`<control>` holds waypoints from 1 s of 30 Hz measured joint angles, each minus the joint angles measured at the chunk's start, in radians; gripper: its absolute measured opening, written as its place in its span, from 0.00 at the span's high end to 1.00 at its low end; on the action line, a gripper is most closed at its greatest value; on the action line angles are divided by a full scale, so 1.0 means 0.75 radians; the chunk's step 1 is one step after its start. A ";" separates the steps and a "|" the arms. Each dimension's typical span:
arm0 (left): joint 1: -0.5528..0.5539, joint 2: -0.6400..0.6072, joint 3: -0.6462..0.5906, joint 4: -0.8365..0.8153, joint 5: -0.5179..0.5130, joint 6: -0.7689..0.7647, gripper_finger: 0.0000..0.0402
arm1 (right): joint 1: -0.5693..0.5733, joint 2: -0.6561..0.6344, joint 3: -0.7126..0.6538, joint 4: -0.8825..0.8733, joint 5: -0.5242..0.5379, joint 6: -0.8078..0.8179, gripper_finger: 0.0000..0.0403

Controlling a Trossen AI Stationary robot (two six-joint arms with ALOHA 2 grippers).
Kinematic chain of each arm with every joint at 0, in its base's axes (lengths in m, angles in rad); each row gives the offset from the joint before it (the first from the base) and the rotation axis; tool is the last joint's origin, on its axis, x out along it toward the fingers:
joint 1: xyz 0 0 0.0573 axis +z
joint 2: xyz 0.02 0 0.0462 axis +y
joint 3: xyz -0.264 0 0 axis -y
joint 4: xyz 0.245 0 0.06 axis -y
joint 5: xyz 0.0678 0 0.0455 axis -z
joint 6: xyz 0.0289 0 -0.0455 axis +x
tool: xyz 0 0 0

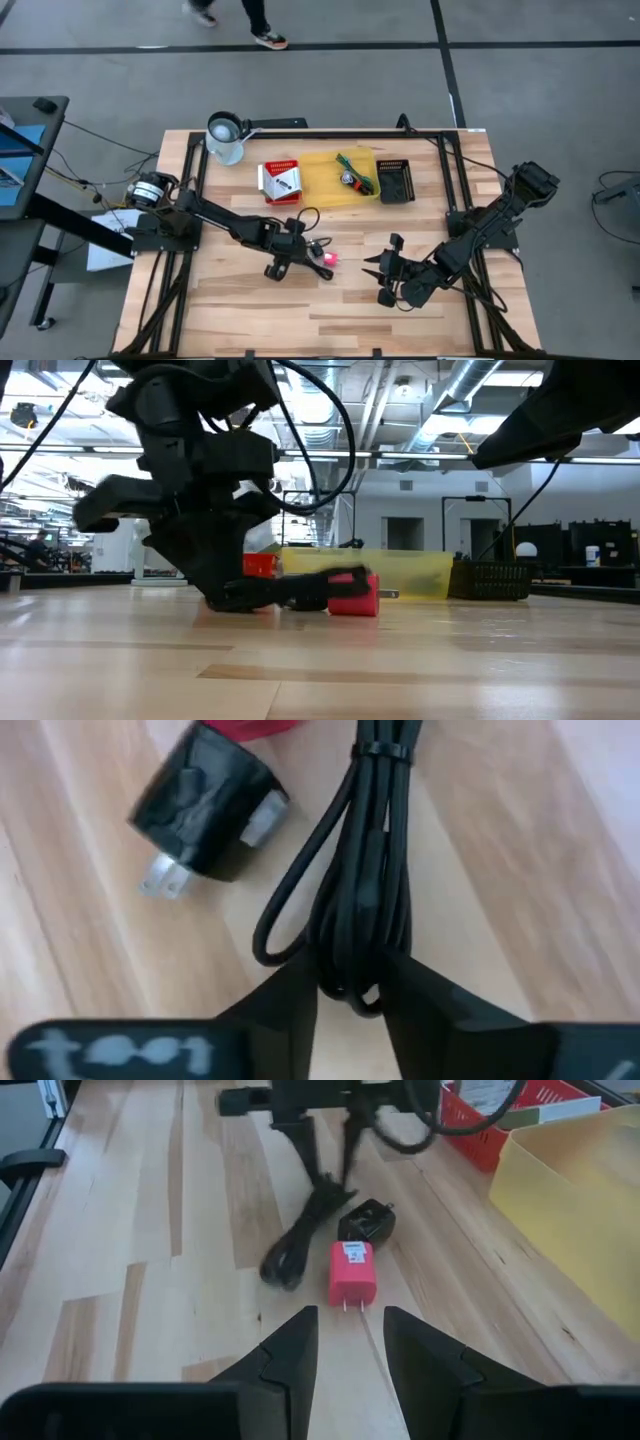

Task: Pick and place items into bin
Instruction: Put the black charger cable into the yellow bin

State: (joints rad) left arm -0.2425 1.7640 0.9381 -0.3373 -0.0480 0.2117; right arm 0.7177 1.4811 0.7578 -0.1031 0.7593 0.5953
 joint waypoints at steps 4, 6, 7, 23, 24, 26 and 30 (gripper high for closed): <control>-0.047 -0.005 -0.001 -0.014 -0.009 -0.047 0.86 | 0.000 0.000 0.000 -0.001 0.000 0.000 0.72; -0.078 -0.014 0.000 -0.028 -0.033 -0.055 0.89 | 0.000 0.000 0.000 -0.001 0.000 -0.001 0.72; -0.092 -0.021 0.007 -0.047 -0.051 -0.056 0.91 | 0.000 0.000 0.000 -0.001 0.000 -0.001 0.72; -0.045 -0.137 0.619 -0.670 -0.573 0.216 0.93 | 0.000 0.000 0.000 -0.011 0.002 -0.002 0.72; -0.017 -0.137 0.656 -0.675 -0.575 0.245 0.94 | 0.000 0.000 0.000 -0.010 0.002 -0.002 0.72; 0.041 -0.137 0.724 -0.697 -0.582 0.298 0.94 | 0.000 0.000 0.000 -0.011 0.002 -0.002 0.72; 0.183 -0.137 0.807 -0.726 -0.584 0.421 0.92 | 0.000 0.000 0.000 -0.013 0.002 -0.002 0.72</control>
State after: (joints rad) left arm -0.1049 1.6615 1.5431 -0.8820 -0.4862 0.5275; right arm 0.7177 1.4811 0.7578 -0.1127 0.7609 0.5936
